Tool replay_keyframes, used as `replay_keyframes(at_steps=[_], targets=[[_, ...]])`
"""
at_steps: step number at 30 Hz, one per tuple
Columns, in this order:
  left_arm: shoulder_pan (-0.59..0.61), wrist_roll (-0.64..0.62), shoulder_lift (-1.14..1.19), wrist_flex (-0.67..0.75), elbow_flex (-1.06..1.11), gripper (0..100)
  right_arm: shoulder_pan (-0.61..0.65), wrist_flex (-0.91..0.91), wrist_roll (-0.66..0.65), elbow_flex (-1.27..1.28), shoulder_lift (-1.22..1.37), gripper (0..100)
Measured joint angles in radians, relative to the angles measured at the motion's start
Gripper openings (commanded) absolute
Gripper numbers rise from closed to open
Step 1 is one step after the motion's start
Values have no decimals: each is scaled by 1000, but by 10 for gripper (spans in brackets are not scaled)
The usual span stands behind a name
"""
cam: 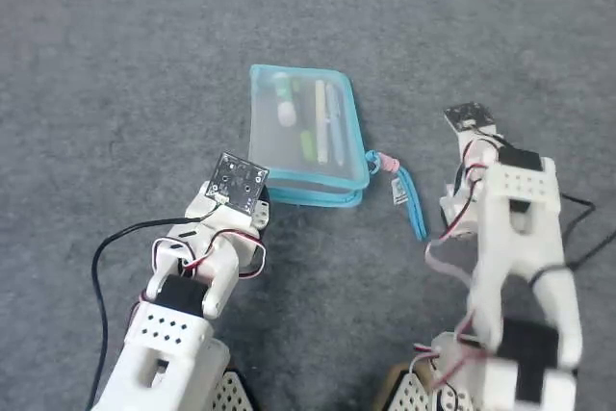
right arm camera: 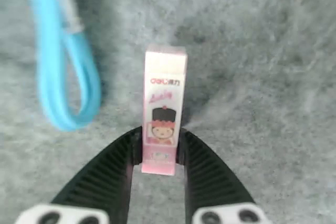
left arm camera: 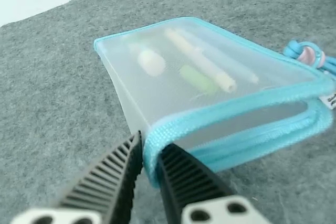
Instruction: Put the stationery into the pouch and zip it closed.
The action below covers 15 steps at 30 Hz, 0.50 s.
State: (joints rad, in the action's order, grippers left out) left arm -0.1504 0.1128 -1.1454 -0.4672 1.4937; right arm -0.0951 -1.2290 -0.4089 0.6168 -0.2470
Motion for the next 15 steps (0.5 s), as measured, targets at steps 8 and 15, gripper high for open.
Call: replay_keyframes(at_steps=[8,15], targets=[[0,-46,0,0,0,11,279,-167,49,97,-494,6],[-64,-109,0,29,0,11,549,-215,49,101,-615,6]])
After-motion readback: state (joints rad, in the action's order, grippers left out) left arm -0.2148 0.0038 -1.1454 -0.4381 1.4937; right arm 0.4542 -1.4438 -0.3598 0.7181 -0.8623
